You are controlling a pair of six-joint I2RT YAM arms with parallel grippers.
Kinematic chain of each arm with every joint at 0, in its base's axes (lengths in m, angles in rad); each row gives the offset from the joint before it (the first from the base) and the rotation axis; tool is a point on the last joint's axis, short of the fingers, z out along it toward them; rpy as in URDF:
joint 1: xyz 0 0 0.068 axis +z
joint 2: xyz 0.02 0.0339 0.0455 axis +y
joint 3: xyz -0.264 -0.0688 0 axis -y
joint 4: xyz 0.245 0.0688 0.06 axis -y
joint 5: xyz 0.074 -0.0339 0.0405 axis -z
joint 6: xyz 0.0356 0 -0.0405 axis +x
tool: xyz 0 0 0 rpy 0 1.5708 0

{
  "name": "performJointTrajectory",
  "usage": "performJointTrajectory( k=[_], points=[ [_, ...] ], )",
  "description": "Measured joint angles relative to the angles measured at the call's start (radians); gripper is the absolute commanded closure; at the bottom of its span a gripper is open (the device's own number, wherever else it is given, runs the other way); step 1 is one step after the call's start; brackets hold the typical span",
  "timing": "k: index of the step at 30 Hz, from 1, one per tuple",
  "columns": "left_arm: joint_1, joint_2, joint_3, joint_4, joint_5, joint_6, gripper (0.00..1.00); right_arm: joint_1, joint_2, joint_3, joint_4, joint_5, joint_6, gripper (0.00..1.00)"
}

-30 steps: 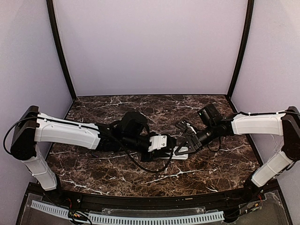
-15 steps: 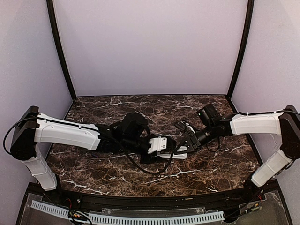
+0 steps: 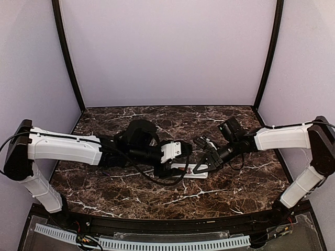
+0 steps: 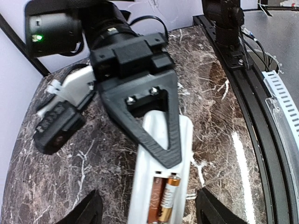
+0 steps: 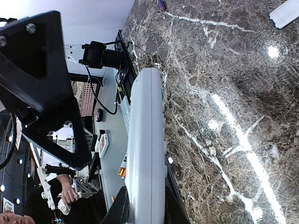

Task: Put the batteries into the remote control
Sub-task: Load the battery into the battery compartment, then press the battery in the battery compartment.

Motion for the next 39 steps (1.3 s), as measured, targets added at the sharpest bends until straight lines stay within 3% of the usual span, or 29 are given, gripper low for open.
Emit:
performJointTrajectory(
  k=[2, 5, 6, 15, 24, 29, 39],
  points=[
    [0.006, -0.021, 0.0, 0.011, -0.016, -0.019, 0.22, 0.0, 0.003, 0.0, -0.005, -0.003, 0.0, 1.0],
    [0.02, -0.054, -0.001, 0.021, -0.047, -0.085, 0.04, 0.0, 0.003, 0.0, -0.005, -0.006, 0.002, 1.0],
    [0.027, -0.067, -0.001, 0.021, -0.055, -0.129, 0.02, 0.0, 0.003, 0.0, -0.005, -0.006, 0.003, 1.0],
    [0.211, -0.103, -0.008, -0.068, -0.05, -0.603, 0.02, -0.007, 0.003, 0.006, 0.024, -0.009, 0.027, 1.0],
    [0.206, -0.104, -0.167, 0.013, 0.089, -0.954, 0.01, -0.013, 0.01, 0.047, 0.057, -0.008, 0.06, 1.0],
    [0.19, -0.103, -0.181, 0.088, 0.111, -1.055, 0.01, -0.014, 0.02, 0.05, 0.071, -0.008, 0.068, 1.0],
    [0.14, -0.031, -0.161, 0.146, 0.116, -1.106, 0.02, -0.014, 0.024, 0.051, 0.076, -0.008, 0.083, 1.0]
  ],
)
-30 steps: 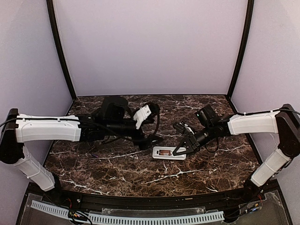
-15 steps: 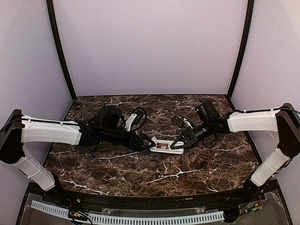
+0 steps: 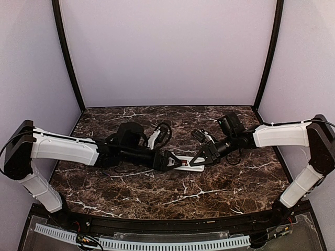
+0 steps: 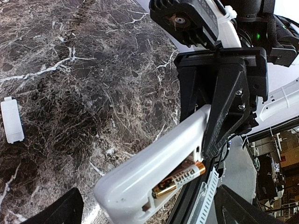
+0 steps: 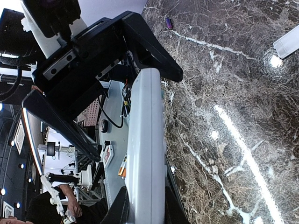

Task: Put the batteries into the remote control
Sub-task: Press the battery in the battery compartment.

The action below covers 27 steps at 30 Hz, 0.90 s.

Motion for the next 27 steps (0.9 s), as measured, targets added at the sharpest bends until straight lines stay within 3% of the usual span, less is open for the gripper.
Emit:
performJointTrajectory(
  k=[27],
  points=[
    [-0.039, 0.08, 0.094, -0.027, -0.008, 0.002, 0.07, 0.0, 0.009, 0.0, 0.0, 0.0, 0.006, 1.0]
  ],
)
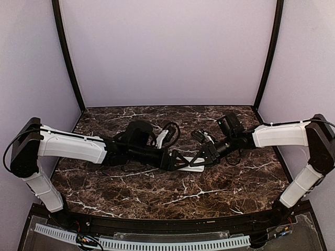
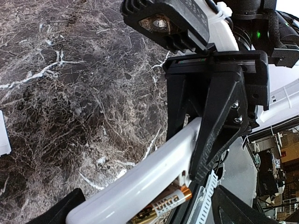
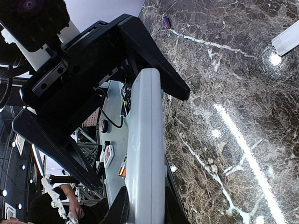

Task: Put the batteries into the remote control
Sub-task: Press the battery in the battery compartment.

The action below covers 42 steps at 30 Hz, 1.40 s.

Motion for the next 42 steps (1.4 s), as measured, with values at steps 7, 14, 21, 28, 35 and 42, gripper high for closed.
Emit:
performJointTrajectory(
  k=[7, 14, 21, 28, 35, 42],
  points=[
    [0.0, 0.007, 0.009, -0.018, -0.002, 0.016, 0.12, 0.0, 0.0, 0.0, 0.0, 0.0, 0.0, 1.0],
    [0.0, 0.014, 0.009, -0.022, -0.008, 0.021, 0.21, 0.0, 0.0, 0.0, 0.0, -0.001, 0.0, 1.0],
    [0.0, 0.014, 0.01, -0.028, -0.019, 0.022, 0.26, 0.0, 0.0, 0.0, 0.0, -0.003, -0.001, 1.0],
    [0.0, 0.014, 0.01, -0.036, -0.027, 0.025, 0.32, 0.0, 0.0, 0.0, -0.001, -0.007, -0.001, 1.0],
    [0.0, 0.014, 0.01, -0.043, -0.027, 0.028, 0.34, 0.0, 0.0, 0.0, -0.003, -0.009, -0.001, 1.0],
    [0.0, 0.014, 0.01, -0.044, -0.031, 0.029, 0.36, 0.0, -0.002, 0.0, -0.005, -0.008, -0.008, 1.0]
  ],
)
